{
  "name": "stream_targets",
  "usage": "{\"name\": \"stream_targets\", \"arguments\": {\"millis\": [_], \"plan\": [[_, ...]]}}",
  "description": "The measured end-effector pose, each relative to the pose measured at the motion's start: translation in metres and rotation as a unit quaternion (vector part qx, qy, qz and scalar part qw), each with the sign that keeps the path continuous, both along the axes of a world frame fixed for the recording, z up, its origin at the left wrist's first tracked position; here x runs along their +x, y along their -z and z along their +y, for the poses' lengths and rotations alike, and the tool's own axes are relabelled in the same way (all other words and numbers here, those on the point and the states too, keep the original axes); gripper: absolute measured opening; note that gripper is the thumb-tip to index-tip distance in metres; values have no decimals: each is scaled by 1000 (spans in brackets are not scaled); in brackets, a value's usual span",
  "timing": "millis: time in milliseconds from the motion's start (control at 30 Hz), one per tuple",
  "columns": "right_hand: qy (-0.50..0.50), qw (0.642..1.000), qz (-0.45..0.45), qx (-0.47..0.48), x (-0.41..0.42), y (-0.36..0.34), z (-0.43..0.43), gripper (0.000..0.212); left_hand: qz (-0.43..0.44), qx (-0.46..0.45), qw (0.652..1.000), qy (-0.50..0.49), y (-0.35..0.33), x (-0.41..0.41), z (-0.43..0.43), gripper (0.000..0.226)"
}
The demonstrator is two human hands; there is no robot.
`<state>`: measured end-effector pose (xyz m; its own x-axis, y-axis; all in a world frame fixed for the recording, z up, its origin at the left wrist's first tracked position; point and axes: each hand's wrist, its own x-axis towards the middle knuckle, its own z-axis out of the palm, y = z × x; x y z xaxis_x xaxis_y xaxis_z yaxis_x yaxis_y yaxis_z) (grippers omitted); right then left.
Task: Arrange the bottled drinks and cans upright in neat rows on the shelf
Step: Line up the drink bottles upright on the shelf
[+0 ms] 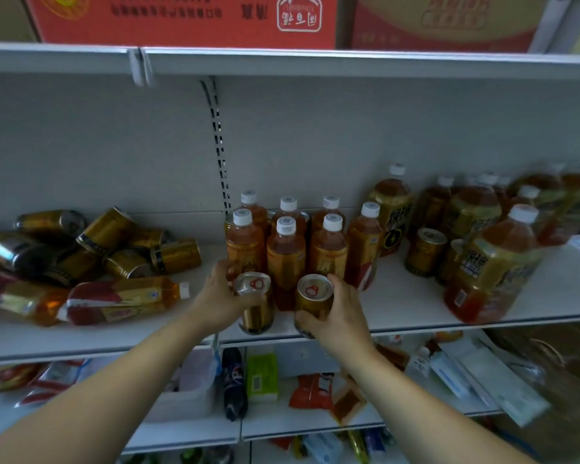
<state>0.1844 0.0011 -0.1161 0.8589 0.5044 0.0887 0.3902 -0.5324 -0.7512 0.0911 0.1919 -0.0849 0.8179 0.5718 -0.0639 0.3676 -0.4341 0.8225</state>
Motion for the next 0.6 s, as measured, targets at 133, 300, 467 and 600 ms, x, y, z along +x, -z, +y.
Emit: {"name": "stream_targets", "arguments": {"millis": [133,300,467,600], "plan": [[11,994,-101,30,2,-28,0,88,-45,2,998,-38,-19,7,6,80],[-97,975,-197,-48,28,-104,41,81,-108,-23,994,-11,-52,38,22,71],[-146,907,-271,-287,43,-123,71,77,-81,-8,992,101,-59,46,31,49],[-144,909,-257,-296,49,-120,76,71,-29,20,996,78,-51,44,38,60]]}}
